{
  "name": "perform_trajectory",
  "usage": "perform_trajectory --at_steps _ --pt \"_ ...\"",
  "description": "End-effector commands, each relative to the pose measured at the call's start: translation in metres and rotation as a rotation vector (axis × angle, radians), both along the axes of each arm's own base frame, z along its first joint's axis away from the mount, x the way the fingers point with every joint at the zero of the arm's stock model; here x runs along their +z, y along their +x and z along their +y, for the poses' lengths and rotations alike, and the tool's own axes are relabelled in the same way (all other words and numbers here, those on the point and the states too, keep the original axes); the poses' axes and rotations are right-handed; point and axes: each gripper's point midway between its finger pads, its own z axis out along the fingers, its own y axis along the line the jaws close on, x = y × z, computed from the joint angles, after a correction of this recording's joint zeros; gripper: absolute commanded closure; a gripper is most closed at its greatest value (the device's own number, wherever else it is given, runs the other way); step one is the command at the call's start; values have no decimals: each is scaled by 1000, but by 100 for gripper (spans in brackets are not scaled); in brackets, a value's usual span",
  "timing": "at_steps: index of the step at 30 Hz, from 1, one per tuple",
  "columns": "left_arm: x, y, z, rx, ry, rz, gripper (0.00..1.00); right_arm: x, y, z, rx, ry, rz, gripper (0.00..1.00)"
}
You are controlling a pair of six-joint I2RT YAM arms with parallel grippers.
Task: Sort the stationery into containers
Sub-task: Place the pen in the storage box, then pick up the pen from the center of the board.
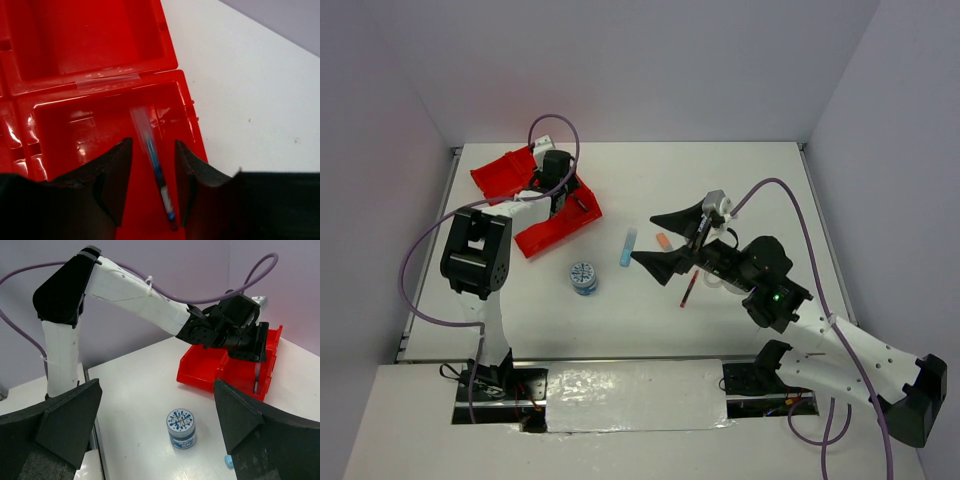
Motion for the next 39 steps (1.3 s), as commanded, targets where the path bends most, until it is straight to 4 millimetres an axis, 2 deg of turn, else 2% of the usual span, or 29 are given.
perform_trajectory --at_steps 1,3,8,9,11,12,13,14,15,16,17,18,19,20,21,22,23,24,25,26,27,30,31,32,33,34,35,39 --pt "9 7 10 39 -21 -26 43 8 -5 3 22 30 -26 0" --pt "12 5 10 34 -29 -25 34 7 -4 4 25 27 -23 0" --pt "41 1 13 24 -52 -74 23 7 -3 3 18 31 -22 0" --pt "57 -3 11 7 -63 -100 21 7 -2 2 9 32 -19 0" --pt "75 -7 7 -24 -70 -131 18 7 5 0 -27 27 -2 0" --pt "98 -12 5 -43 -79 -168 13 6 9 0 -44 22 14 0" --pt "108 -15 -2 -77 -87 -176 12 -7 23 -1 -107 -10 65 0" --pt "117 -19 -4 -95 -90 -181 9 0 33 -3 -150 -8 87 0" --pt "140 -23 -8 -120 -89 -211 1 -2 45 -4 -198 -7 152 0" --pt "141 -32 -13 -147 -85 -177 1 -35 61 -1 -253 -97 267 0" --pt "147 -37 -16 -160 -84 -171 1 -26 77 -8 -343 -83 306 0" --pt "154 -51 -21 -193 -77 -150 1 -57 92 -11 -403 -143 429 0" --pt "156 -59 -23 -207 -76 -135 1 -69 99 -13 -438 -168 489 0" --pt "154 -68 -25 -218 -73 -114 1 -68 106 -15 -463 -170 524 0" --pt "162 -80 -30 -244 -70 -120 1 -84 109 -17 -488 -198 583 0" --pt "155 -90 -32 -269 -67 -82 1 -102 114 -17 -522 -232 624 0" --pt "144 -99 -33 -277 -64 -45 1 -110 121 -26 -599 -232 656 0" --pt "147 -110 -35 -290 -66 -40 1 -129 123 -31 -641 -284 693 0" --pt "142 -118 -36 -297 -67 -22 1 -137 125 -36 -669 -306 705 0" --pt "123 -131 -33 -285 -70 27 1 -146 125 -38 -685 -333 718 0" --pt "130 -143 -39 -309 -81 4 1 -161 124 -43 -702 -380 749 0" --pt "116 -173 -57 -362 -103 18 1 -191 119 -49 -708 -426 832 0" --pt "107 -181 -58 -345 -111 41 1 -204 115 -53 -724 -435 872 0" --pt "106 -192 -61 -346 -110 49 1 -215 113 -59 -751 -453 905 0" --pt "104 -197 -64 -349 -119 53 1 -226 110 -67 -789 -465 927 0" --pt "93 -206 -66 -351 -131 71 1 -233 107 -70 -802 -458 954 0" --pt "98 -213 -72 -371 -139 49 1 -238 105 -73 -815 -462 969 0" --pt "90 -226 -74 -387 -131 63 1 -267 97 -96 -928 -512 1002 10"
